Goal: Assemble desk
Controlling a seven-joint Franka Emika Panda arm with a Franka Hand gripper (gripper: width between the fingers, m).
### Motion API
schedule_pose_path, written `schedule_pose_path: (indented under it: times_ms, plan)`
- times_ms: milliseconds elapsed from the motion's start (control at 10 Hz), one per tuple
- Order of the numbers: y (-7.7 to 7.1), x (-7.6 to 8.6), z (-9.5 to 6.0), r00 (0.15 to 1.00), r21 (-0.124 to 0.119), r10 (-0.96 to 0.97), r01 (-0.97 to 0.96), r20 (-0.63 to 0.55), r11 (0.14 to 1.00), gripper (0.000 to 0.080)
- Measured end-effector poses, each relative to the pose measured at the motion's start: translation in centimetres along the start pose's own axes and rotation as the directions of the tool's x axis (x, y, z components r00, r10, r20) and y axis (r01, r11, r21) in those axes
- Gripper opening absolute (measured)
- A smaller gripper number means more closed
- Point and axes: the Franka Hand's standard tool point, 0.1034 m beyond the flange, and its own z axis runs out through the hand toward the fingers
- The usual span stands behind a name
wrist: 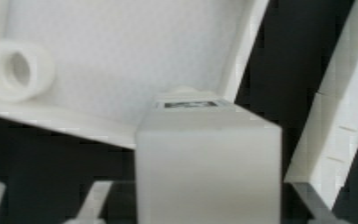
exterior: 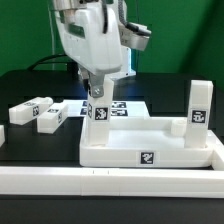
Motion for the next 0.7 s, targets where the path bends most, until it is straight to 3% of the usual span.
schedule_pose_path:
  times_ms: [500,600,700]
  plan:
    - [-0.16,-0.31,0.03,0.97,0.004,0.242,-0.242,0.011,0.97,0.0291]
    - [-0.14,-0.34,0.08,0.97,0.003,0.242,-0.242,0.011,0.97,0.0366]
    - [-0.12,-0.33,0.12,0.982,0.002,0.191,-0.191,0.011,0.982,0.0519]
